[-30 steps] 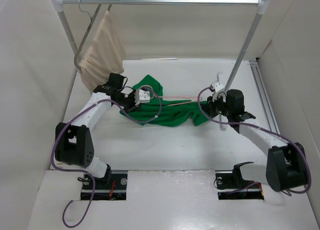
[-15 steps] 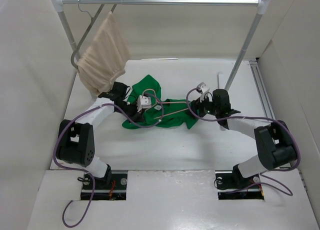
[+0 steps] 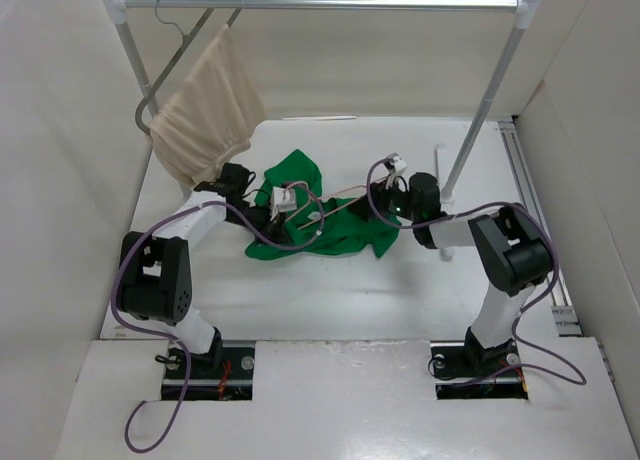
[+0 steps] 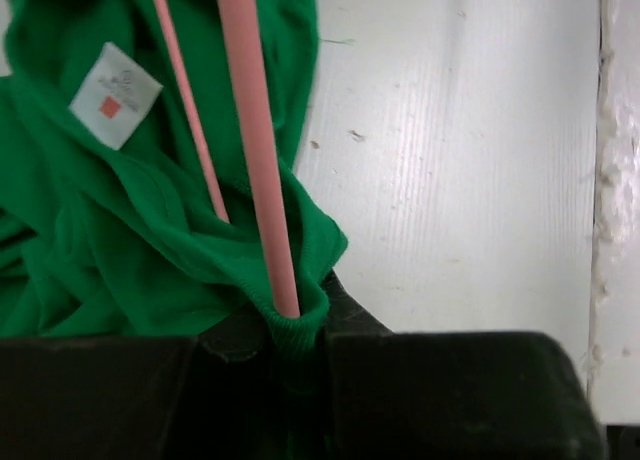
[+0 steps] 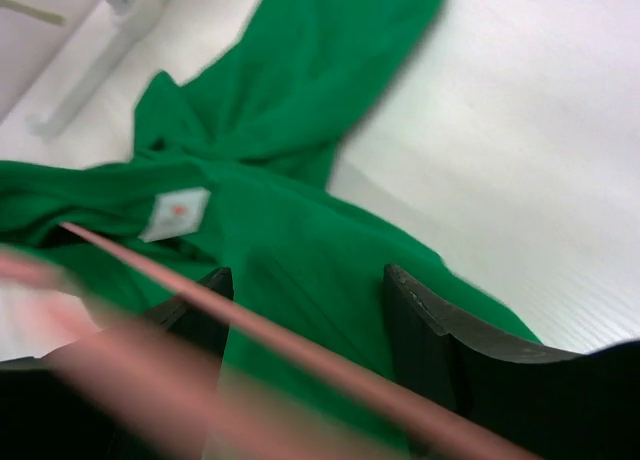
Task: Place the t-shirt on the hanger
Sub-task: Place tshirt on hanger
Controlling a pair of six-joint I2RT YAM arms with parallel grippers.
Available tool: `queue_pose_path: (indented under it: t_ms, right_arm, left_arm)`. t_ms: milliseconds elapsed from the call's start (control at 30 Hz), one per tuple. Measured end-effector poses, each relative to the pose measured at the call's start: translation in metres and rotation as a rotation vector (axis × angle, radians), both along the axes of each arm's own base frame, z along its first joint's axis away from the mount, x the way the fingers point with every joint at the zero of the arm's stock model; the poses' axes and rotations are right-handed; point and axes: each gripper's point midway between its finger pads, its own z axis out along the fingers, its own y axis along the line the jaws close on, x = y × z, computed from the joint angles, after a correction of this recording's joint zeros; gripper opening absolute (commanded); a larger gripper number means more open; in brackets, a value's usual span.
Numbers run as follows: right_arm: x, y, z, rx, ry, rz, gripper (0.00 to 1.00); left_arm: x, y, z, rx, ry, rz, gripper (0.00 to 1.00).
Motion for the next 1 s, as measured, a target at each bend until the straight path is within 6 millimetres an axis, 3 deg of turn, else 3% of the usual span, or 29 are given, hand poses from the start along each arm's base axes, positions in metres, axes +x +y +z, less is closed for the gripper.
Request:
queue_pose_path:
  t_ms: [167,300,467,700,767,800,833,933,1000]
  right_arm:
    - [0.006,0.042,0.029,-0.04,-0.044,0.02,0.67]
    - [0.015,0.046,0.045,-0.135,-0.051,-0.028,0.65]
    - [0.02,0.036,0.024,-0.286,0.012,-0.089,0.65]
    - [0.013,0.053,-0.006,-0.44,0.049,-0.04,0.62]
    - [0.008,0.05,-0.015,-0.481,0.066,-0.038,0.51]
    - [0.006,0.048,-0.018,-0.5,0.072,-0.04,0.42]
    - [0.005,0.045,-0.02,-0.517,0.076,-0.04,0.25]
    - [0.002,0.04,-0.026,-0.551,0.087,-0.041,0.03]
    - [0.001,0.037,-0.028,-0.565,0.098,-0.048,0.0]
  left_arm:
    - [0.027,0.003,0.006,-0.024,0.063,0.165,0.0]
    - [0.046,0.006,0.014,-0.04,0.059,0.244,0.0]
    - [0.052,0.006,0.014,-0.024,0.091,0.303,0.0]
    - [0.054,0.01,0.011,-0.001,0.117,0.353,0.0]
    - [0.055,0.011,0.01,0.006,0.12,0.362,0.0]
    - [0.055,0.011,0.01,0.009,0.12,0.365,0.0]
    - [0.056,0.012,0.009,0.013,0.12,0.37,0.0]
    - [0.058,0.014,0.008,0.026,0.113,0.38,0.0]
    - [0.058,0.015,0.006,0.033,0.103,0.376,0.0]
